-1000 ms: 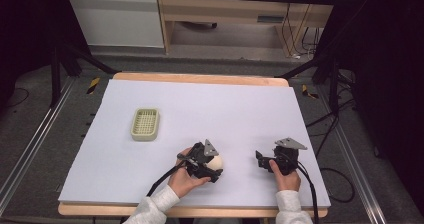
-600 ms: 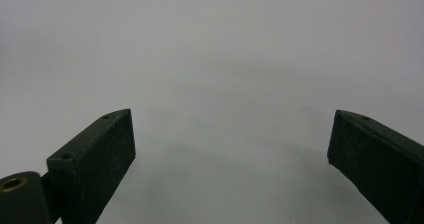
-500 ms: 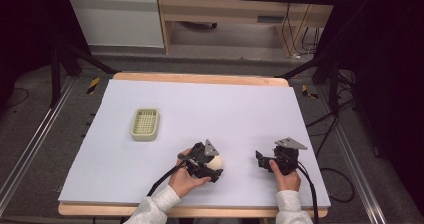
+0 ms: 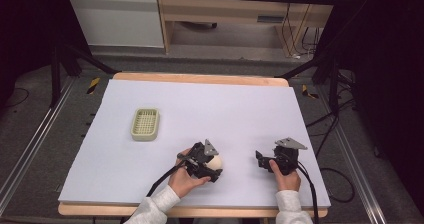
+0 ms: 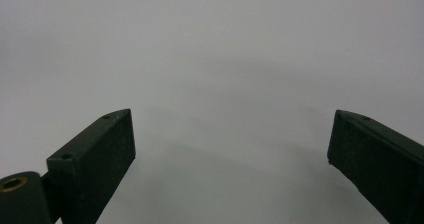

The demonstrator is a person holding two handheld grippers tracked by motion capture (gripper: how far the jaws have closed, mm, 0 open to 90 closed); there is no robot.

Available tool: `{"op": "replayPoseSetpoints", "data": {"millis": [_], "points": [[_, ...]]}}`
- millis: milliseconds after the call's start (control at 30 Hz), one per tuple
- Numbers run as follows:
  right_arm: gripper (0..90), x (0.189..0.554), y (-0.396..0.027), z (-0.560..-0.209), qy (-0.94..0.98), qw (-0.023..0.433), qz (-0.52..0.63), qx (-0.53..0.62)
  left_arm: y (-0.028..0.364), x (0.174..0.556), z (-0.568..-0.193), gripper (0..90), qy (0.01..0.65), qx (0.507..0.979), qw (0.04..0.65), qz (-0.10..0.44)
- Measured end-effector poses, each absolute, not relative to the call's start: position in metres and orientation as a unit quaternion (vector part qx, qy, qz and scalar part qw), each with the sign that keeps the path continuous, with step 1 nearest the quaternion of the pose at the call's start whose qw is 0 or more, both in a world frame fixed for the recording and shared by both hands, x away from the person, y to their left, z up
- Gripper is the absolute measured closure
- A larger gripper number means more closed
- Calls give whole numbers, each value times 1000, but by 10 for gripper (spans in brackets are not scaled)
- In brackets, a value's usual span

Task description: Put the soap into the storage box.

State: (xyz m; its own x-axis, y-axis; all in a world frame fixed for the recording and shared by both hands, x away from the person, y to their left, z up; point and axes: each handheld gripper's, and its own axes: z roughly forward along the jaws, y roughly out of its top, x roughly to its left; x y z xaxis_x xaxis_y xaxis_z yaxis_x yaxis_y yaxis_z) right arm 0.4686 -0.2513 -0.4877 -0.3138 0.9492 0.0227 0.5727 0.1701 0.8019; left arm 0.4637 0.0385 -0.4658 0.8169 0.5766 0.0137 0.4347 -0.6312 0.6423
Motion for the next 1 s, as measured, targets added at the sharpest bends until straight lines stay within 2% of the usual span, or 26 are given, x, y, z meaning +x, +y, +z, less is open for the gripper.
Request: {"op": "replayPoseSetpoints", "data": {"millis": [1000], "points": [[54, 469, -251, -488, 720, 253, 371, 528, 81, 462, -435, 241, 304, 877, 349, 128]]}}
